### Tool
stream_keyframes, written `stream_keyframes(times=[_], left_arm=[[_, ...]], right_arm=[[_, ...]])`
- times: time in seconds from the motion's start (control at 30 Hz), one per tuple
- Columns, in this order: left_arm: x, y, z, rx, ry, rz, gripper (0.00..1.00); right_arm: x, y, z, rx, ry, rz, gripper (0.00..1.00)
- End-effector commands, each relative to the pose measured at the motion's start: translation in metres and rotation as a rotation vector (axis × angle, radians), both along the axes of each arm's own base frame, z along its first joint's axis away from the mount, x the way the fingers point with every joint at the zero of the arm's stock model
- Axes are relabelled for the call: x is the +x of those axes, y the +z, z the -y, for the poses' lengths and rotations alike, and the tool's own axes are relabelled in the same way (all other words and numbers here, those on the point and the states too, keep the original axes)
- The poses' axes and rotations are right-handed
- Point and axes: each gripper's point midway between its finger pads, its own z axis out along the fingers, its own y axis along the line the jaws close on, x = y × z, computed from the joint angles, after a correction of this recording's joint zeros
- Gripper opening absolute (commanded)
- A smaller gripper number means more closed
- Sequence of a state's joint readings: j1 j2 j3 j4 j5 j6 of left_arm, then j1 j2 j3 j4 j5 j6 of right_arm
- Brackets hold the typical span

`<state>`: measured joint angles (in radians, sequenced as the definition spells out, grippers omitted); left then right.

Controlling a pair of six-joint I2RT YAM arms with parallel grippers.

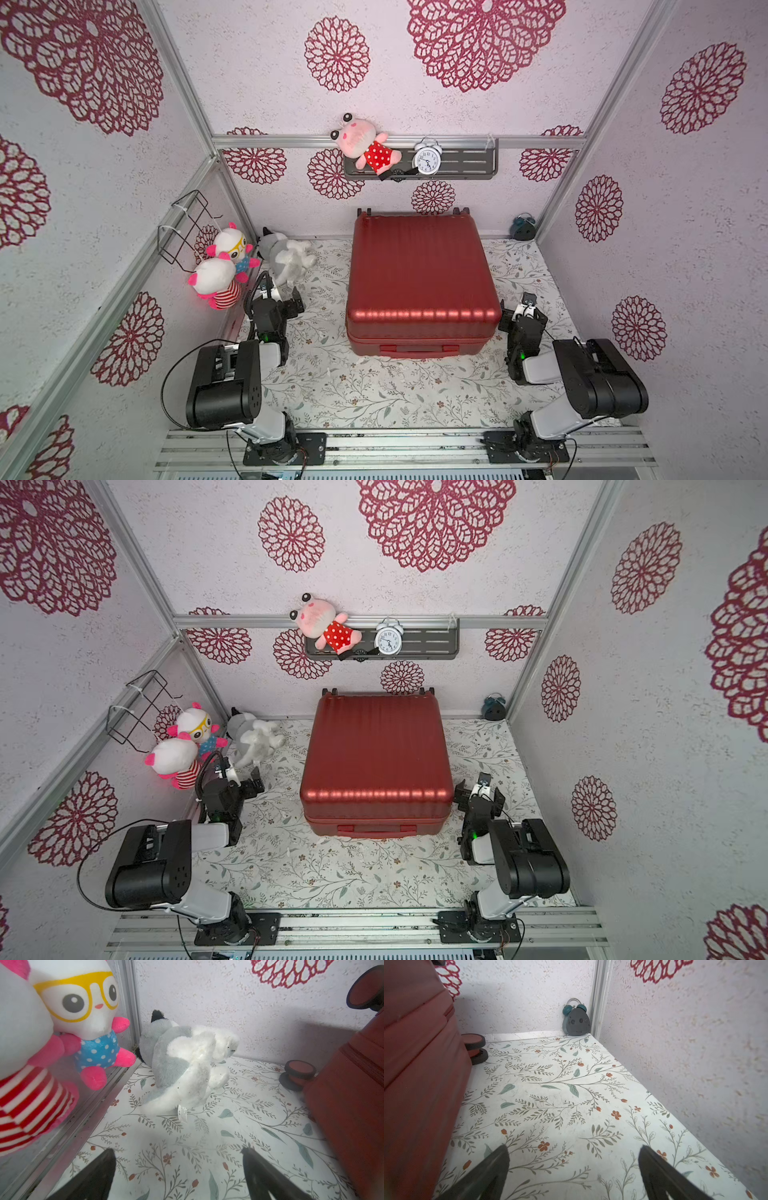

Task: Open the suitcase zippers
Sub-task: Adjust the suitcase at the center of the board.

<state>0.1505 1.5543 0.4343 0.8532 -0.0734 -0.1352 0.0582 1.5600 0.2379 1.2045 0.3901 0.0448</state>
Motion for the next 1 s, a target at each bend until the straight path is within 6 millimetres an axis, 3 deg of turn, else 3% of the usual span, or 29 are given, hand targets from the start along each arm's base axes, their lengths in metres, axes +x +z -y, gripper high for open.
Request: stream_keyframes(times=[0.0,0.67,0.73,0.83,0.97], left_arm=[[-0.001,0.001,0.001,0.01,0.0,0.002,0.98],[-0.001,0.001,0.001,0.01,0.0,0.004,0.98],[-0.002,0.001,0.004,0.016,-0.01,0.005,0.98],[-0.003,0.008,0.022,0.055,-0.094,0.016,0.98],[-0.008,0.025,0.021,0.098,-0.03,-0.002,0.98]], right_arm=[[0.002,0.014,-0.001,0.0,-0.002,0.048,0.99],[0.003,0.015,-0.001,-0.001,-0.002,0.049,0.99],[0.007,0.014,-0.017,-0.014,0.103,0.038,0.99],[0.007,0.015,-0.026,-0.021,0.16,0.04,0.99],[0.006,0.032,-0.023,-0.026,0.143,0.02,0.99]])
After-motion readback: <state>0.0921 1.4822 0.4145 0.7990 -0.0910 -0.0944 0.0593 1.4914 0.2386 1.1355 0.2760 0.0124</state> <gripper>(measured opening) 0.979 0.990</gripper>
